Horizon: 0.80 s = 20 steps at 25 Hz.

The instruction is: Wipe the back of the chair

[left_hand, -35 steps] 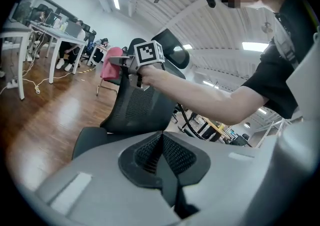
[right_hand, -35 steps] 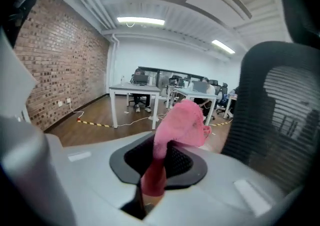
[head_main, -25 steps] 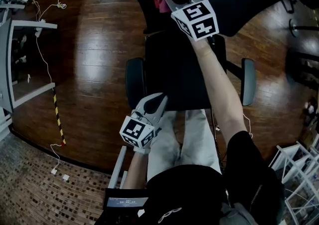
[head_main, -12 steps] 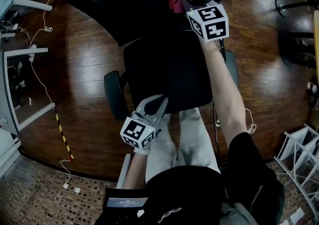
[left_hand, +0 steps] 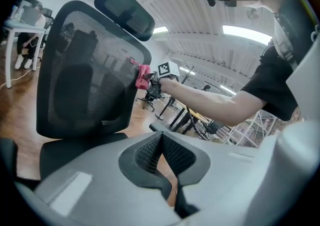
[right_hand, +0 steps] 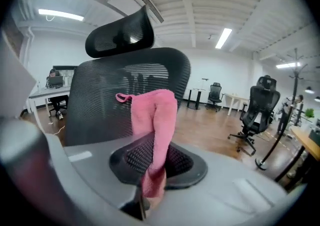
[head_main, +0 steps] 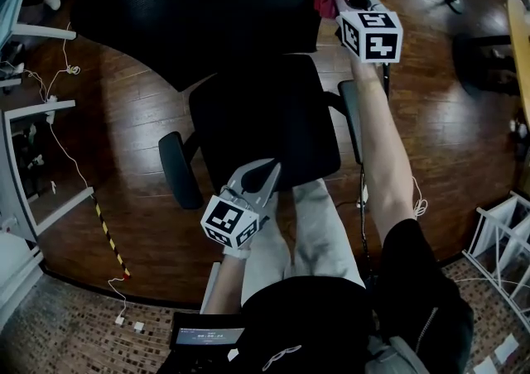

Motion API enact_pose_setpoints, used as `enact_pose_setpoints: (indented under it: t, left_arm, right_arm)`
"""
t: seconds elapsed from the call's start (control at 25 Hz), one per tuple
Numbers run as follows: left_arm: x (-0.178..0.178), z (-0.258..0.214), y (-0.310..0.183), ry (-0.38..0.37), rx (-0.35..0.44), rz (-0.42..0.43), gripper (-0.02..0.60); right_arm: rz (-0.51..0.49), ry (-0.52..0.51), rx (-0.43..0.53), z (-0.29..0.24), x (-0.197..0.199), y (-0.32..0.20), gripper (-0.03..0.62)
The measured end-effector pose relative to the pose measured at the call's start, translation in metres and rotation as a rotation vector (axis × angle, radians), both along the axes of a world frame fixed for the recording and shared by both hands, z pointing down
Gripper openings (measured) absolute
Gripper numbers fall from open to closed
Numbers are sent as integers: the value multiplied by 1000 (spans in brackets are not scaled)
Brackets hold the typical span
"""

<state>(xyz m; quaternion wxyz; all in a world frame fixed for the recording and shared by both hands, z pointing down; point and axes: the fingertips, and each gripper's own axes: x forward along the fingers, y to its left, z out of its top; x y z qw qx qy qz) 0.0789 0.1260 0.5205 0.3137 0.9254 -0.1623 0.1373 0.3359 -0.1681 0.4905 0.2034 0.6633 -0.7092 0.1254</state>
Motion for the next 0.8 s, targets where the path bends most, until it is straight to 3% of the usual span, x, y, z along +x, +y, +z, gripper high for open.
enact_pose_setpoints:
  t: [0.2,0.36,0.52,0.8]
  left_arm:
    - [6,-2,2,-1,0,9,-9]
    - [6,-1,4,-1,1,10,-9]
    - [3,-1,5,6,5,4,-9]
    - [-25,-4,1,13,4,-35,-9]
  right_arm:
    - [138,-3,-1,-7,56,15,41]
    - [190,-14,12,-13,73,23,41]
    - [138,-4,12,-13,52,16,41]
    - [-11,48,19,-23,-35,-13,41]
